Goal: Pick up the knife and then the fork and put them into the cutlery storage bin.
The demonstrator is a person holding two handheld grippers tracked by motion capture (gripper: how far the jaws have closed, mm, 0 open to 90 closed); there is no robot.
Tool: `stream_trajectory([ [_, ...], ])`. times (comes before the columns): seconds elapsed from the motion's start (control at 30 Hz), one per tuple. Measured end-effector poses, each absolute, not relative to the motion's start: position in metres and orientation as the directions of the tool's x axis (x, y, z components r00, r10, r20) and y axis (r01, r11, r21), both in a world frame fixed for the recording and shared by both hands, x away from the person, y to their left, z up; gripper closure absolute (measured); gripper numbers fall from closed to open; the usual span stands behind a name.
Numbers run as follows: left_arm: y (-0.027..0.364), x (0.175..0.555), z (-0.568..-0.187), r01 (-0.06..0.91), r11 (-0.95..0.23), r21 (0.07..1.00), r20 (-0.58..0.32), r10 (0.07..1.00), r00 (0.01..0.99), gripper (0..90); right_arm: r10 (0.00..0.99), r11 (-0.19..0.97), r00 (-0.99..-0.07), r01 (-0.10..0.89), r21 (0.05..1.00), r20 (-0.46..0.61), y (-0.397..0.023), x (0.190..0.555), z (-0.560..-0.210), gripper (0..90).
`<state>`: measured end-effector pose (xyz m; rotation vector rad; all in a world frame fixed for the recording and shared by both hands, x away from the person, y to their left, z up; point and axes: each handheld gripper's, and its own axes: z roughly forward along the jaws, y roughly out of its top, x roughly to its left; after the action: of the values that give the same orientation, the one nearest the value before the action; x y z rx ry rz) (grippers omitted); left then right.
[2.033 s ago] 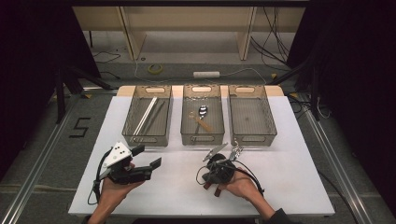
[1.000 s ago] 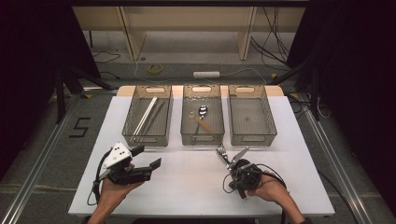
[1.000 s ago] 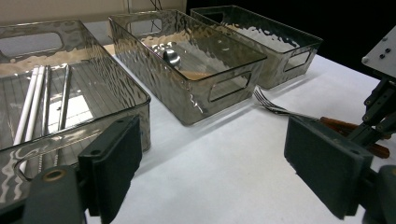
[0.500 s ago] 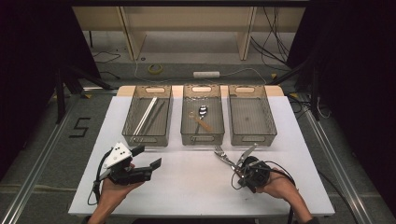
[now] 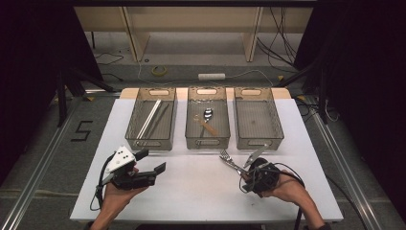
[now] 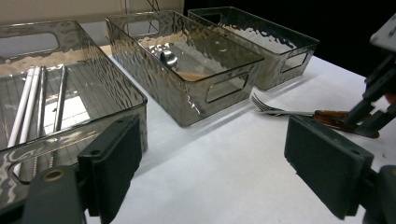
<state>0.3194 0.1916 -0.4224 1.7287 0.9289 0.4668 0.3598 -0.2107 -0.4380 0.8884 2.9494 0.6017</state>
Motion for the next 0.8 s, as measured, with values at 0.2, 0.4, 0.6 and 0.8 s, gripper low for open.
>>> stream_trajectory([
  [0.2,0.191,0.320,-0.422,0.355,-0.129,0.926,-0.131,0.772,0.622,18.6,0.576,0.726,-0.815,0.546,0.418,0.063,-0.219,0.364,-0.422,49.8],
  [0.4,0.191,0.320,-0.423,0.357,-0.126,0.926,-0.134,0.771,0.622,18.6,0.615,0.702,-0.787,0.569,0.429,0.038,-0.227,0.371,-0.417,39.5],
  [0.6,0.191,0.320,-0.423,0.358,-0.131,0.925,-0.132,0.772,0.622,18.5,0.638,0.698,-0.770,0.590,0.405,0.021,-0.230,0.378,-0.421,39.2],
  [0.8,0.191,0.320,-0.423,0.357,-0.132,0.925,-0.131,0.771,0.623,18.5,0.652,0.703,-0.758,0.615,0.357,0.022,-0.231,0.386,-0.433,43.7],
])
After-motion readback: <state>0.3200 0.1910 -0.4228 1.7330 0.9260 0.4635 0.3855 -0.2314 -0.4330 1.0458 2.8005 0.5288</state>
